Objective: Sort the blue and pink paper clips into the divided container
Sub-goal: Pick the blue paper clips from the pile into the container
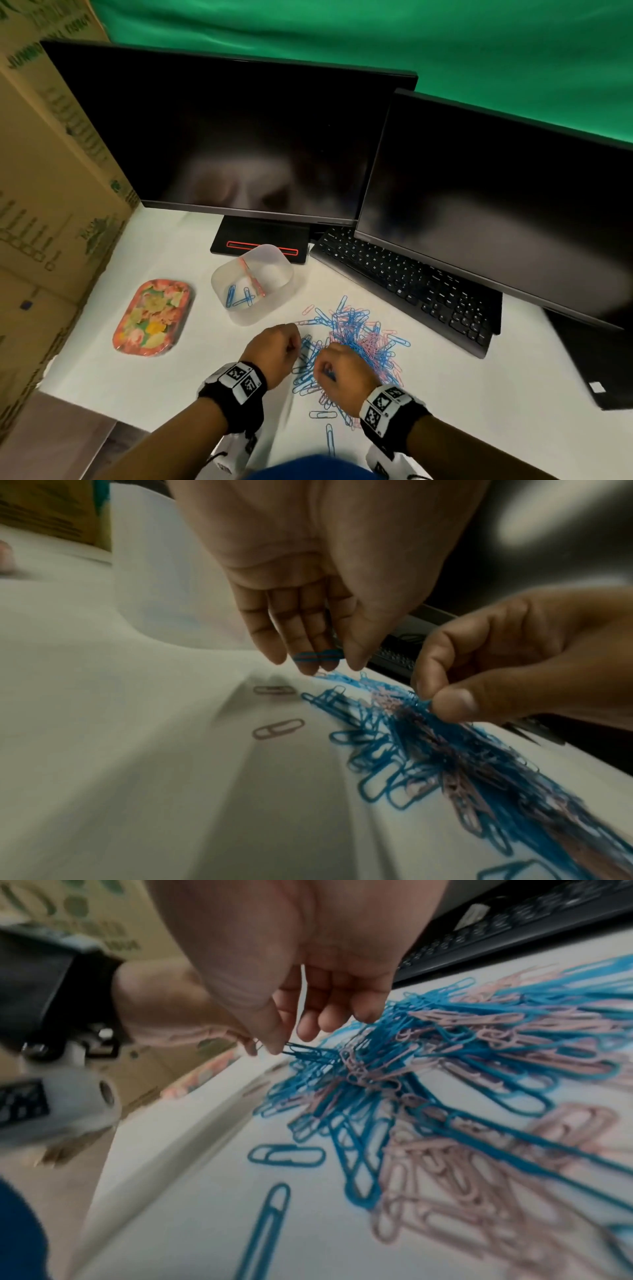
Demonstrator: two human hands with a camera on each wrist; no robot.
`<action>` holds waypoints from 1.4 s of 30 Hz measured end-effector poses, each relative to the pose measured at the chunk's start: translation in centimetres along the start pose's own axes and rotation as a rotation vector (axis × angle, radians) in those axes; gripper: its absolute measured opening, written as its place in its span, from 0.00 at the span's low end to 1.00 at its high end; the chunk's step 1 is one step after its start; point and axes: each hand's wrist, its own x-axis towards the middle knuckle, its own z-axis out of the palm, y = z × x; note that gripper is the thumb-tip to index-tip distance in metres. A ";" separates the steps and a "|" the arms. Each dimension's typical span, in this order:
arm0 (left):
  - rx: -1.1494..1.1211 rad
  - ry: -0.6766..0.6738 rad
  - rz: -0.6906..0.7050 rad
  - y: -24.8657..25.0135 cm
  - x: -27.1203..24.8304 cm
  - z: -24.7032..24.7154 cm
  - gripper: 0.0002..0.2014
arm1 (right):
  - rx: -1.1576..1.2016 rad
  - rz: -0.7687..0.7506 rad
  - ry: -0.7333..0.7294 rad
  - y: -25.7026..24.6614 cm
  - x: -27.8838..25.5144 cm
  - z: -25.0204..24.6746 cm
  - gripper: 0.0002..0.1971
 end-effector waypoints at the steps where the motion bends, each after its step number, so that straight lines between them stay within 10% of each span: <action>1: -0.039 -0.005 -0.017 0.1 0.0 -0.1 0.07 | 0.127 0.051 0.038 0.2 0.0 -0.2 0.06; 11: -0.116 -0.089 -0.147 0.3 -0.3 1.7 0.11 | 1.181 0.549 0.063 1.1 0.4 -3.8 0.09; 25: 0.273 -0.190 -0.119 0.9 -1.4 2.9 0.10 | 0.861 0.536 -0.090 -0.4 1.7 -3.5 0.05; 42: -0.369 0.018 -0.281 1.3 -2.5 -0.2 0.15 | 1.083 0.566 -0.134 -3.0 2.7 -5.1 0.10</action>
